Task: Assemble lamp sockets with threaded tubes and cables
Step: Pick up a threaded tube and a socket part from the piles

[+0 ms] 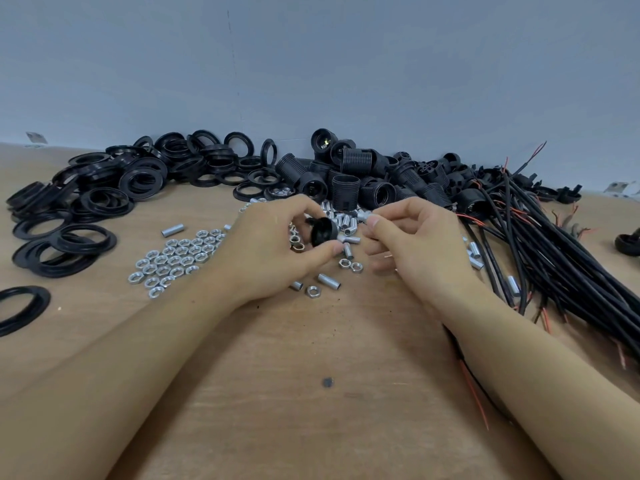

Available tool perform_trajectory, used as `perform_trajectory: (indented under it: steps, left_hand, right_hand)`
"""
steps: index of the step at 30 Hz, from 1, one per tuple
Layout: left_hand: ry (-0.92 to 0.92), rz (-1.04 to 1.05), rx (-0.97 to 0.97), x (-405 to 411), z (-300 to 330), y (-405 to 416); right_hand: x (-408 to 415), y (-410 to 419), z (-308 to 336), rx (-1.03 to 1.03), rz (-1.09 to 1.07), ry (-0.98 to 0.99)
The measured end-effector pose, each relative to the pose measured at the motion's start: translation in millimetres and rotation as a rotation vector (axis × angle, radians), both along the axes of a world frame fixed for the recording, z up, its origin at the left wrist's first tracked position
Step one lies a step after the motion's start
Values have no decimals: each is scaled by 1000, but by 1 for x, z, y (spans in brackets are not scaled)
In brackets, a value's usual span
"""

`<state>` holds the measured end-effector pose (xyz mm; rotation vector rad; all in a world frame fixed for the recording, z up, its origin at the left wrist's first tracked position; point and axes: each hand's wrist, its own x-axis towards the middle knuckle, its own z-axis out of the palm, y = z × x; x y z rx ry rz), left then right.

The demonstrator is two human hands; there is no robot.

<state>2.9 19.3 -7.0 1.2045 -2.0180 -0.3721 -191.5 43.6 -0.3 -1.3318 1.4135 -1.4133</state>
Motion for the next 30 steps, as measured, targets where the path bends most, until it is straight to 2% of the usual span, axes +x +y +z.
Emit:
perform_trajectory:
  steps: [2,4,7,9,13,17,20,23,26,30]
  left_hand:
    - [-158,86,-14,5,0,-4]
    - [-256,167,-4,8,-1,-7]
    - [-297,262,1,8,-3,-10]
    - [-251,265,-38,7,-1,-10]
    - [-247,247,-76,1,5,-17]
    - [-243,300,44,-8,8,-36]
    - [-164,359,113,0,11,-55]
    - [-173,372,80,9,21,-68]
    - [-176,303,-20,-2,37,-78]
    - [-98,93,-102,-49,67,-99]
  right_hand:
    - [-4,-2,-2,-30,-55,182]
    - [-4,-2,-4,-35,-56,283]
    - [2,-1,-6,-57,-51,426]
    - [5,0,-6,-93,-45,463]
    - [7,2,-5,-136,-35,462]
    - [9,5,-3,-207,16,417]
    - [10,9,-3,-282,54,459]
    - [11,12,-2,-320,82,513]
    - [13,13,1,-384,47,468]
    - [12,15,4,-512,-23,330]
